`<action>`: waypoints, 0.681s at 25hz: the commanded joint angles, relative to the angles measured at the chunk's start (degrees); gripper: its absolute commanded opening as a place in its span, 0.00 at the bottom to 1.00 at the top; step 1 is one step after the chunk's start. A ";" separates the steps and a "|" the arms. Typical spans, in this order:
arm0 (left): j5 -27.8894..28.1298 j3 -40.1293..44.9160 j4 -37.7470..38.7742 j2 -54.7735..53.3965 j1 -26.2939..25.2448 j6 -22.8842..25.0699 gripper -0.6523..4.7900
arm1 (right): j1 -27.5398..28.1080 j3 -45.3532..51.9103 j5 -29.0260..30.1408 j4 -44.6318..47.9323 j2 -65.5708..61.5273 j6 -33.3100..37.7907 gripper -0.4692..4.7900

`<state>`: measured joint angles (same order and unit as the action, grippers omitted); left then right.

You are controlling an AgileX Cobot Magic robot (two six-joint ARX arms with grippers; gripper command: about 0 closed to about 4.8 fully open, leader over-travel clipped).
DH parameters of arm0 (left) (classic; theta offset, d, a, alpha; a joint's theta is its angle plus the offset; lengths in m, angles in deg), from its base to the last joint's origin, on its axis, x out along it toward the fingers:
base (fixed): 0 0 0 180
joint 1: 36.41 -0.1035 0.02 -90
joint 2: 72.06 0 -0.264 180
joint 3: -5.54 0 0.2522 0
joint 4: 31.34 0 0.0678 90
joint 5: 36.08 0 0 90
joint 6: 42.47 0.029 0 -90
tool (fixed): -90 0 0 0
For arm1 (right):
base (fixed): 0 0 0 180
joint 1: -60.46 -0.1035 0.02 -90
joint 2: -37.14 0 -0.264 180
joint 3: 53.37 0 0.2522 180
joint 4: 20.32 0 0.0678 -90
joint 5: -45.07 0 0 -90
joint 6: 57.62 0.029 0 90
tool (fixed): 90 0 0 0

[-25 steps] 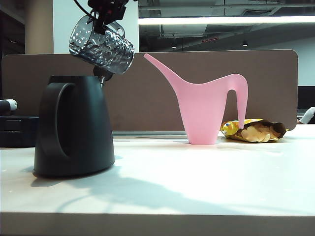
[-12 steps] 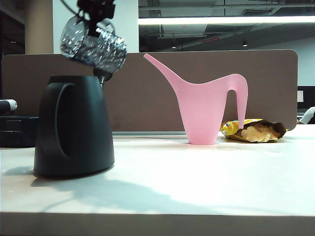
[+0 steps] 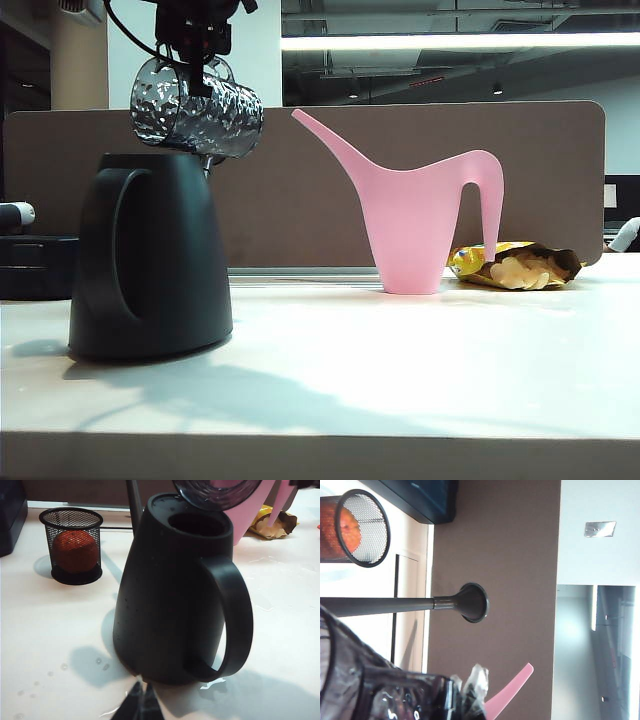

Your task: Pour the water from the cup into the kettle.

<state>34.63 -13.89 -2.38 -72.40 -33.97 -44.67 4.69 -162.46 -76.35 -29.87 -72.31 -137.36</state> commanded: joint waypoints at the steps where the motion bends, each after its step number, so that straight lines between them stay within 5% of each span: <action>1: -0.02 -0.04 -1.07 -0.04 0.02 0.20 0.11 | -0.24 -0.22 -0.63 1.95 0.44 -2.08 0.08; 17: -0.02 -0.04 -1.11 -0.04 0.02 0.20 0.11 | -2.64 -0.20 -2.10 4.52 0.15 -8.33 0.08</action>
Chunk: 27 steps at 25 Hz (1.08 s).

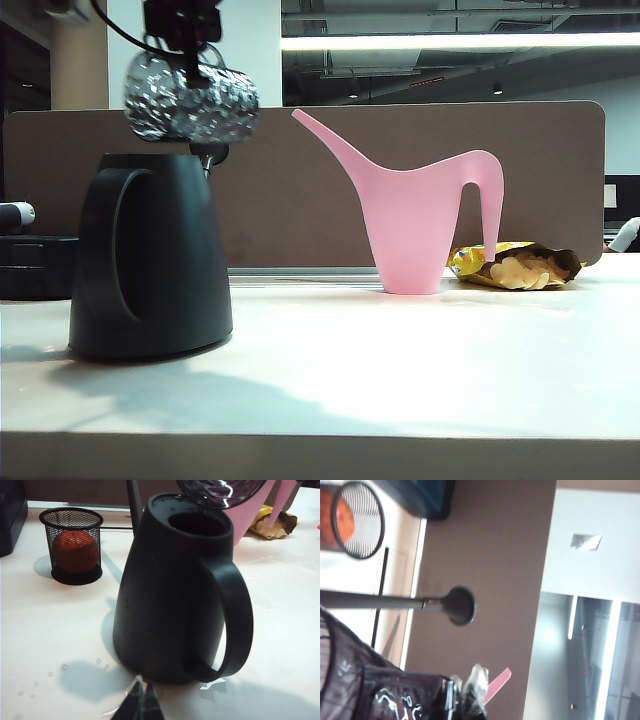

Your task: Pour the water from the cup into the kettle.

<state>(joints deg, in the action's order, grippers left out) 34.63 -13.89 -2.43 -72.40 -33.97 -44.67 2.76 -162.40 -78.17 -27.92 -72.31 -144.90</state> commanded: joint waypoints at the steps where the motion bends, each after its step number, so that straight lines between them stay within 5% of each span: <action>1: -0.02 -0.04 -1.07 -0.04 0.02 0.20 0.11 | -0.79 -0.28 -0.35 2.73 0.13 -1.22 0.08; 27: -0.24 -0.04 -1.05 -0.04 0.02 0.02 0.11 | -0.50 -0.28 -1.79 6.49 -3.08 -8.76 0.08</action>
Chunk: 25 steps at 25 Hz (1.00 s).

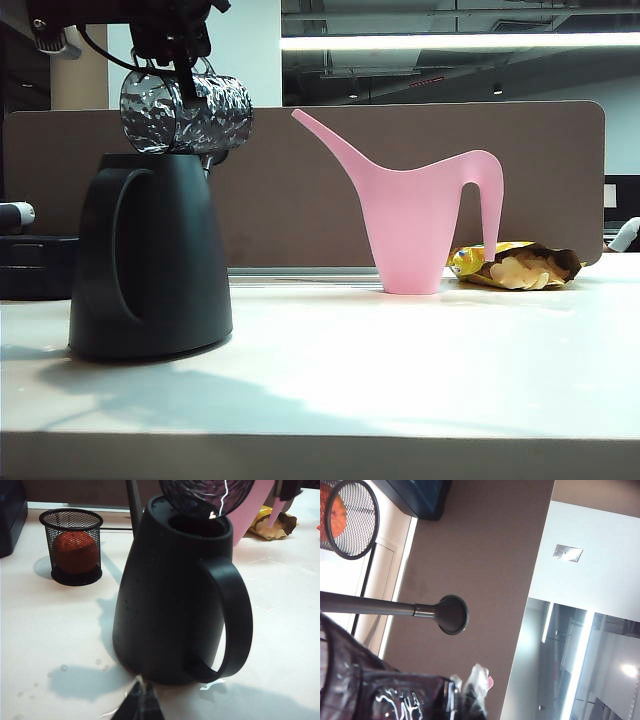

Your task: Pour the water from the cup into the kettle.

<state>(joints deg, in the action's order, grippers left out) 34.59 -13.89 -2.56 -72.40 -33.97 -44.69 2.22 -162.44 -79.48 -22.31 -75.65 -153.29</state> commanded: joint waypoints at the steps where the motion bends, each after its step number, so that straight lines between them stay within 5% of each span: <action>1: -0.20 -0.04 -0.92 -0.04 0.02 0.04 0.11 | 0.17 -0.24 -0.52 0.85 0.26 -0.37 0.08; 25: -0.15 -0.04 -0.92 -0.04 0.02 0.07 0.11 | 0.13 -0.24 -2.86 0.22 0.37 0.11 0.08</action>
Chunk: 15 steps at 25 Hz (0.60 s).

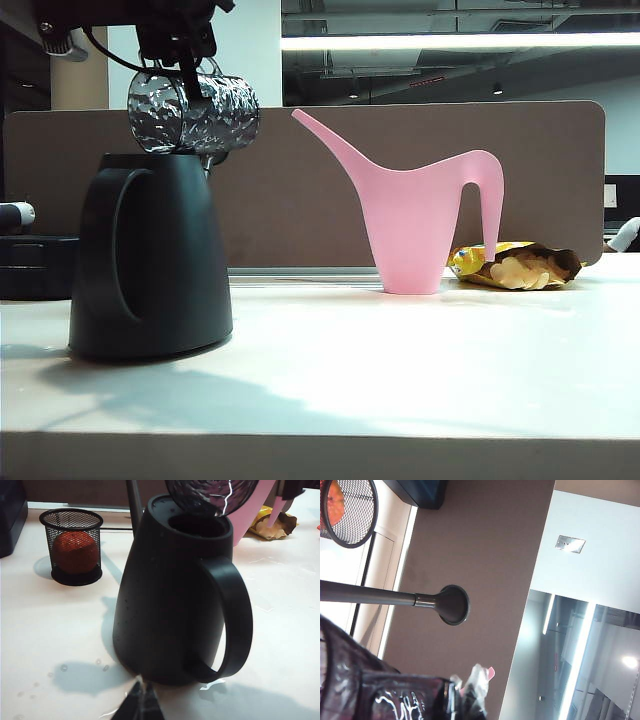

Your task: Pour the water from the cup into the kettle.

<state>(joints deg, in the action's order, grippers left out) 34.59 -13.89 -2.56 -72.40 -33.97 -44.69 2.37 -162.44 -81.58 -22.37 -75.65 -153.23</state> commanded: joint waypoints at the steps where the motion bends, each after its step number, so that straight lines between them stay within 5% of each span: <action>1: -0.17 -0.04 -0.92 -0.04 0.02 0.07 0.11 | -0.02 -0.22 -0.74 0.28 0.37 0.09 0.08; 15: 0.04 -0.04 -0.92 -0.04 0.02 0.07 0.11 | -0.09 -0.24 -0.96 -0.02 6.27 8.52 0.08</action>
<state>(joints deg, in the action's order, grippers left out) 34.61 -13.89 -2.60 -72.40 -33.97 -44.69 2.28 -162.42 -82.08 -23.90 -70.58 -147.17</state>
